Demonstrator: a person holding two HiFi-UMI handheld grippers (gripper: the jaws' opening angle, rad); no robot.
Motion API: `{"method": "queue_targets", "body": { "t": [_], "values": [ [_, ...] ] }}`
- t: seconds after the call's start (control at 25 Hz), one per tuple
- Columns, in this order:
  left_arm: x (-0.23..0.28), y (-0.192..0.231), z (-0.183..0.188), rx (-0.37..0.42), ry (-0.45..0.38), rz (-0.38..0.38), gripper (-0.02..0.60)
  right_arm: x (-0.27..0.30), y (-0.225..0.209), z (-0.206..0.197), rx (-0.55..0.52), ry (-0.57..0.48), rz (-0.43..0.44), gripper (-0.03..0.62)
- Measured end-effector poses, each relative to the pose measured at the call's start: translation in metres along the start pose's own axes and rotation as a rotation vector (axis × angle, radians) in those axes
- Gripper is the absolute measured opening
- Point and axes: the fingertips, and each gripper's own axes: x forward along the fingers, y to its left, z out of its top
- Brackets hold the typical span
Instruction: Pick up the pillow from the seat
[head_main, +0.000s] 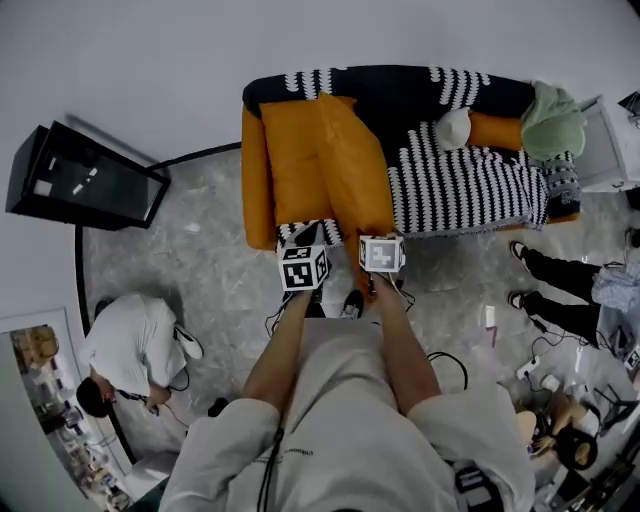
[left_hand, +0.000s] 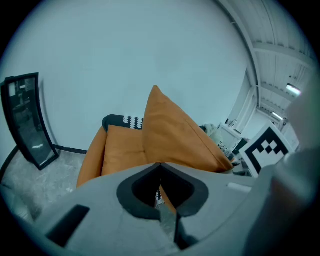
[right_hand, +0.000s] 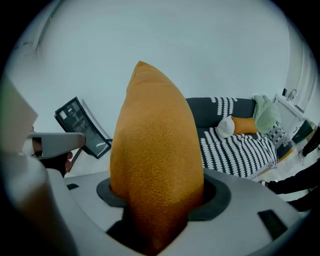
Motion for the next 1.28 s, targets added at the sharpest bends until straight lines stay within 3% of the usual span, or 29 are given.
{"method": "queue_targets", "body": {
  "t": [0.56, 1.0, 1.28],
  "values": [
    [-0.049, -0.013, -0.037, -0.067, -0.043, 0.095, 0.009, -0.032, 0.017, -0.023, 0.015, -0.032, 0.115, 0.293],
    [-0.083, 0.003, -0.047, -0.065, -0.054, 0.092, 0.009, -0.048, 0.054, -0.042, 0.133, -0.042, 0.187, 0.295],
    [-0.093, 0.005, -0.050, -0.070, -0.073, 0.086, 0.009, -0.055, 0.051, -0.052, 0.157, -0.047, 0.176, 0.295]
  ]
}}
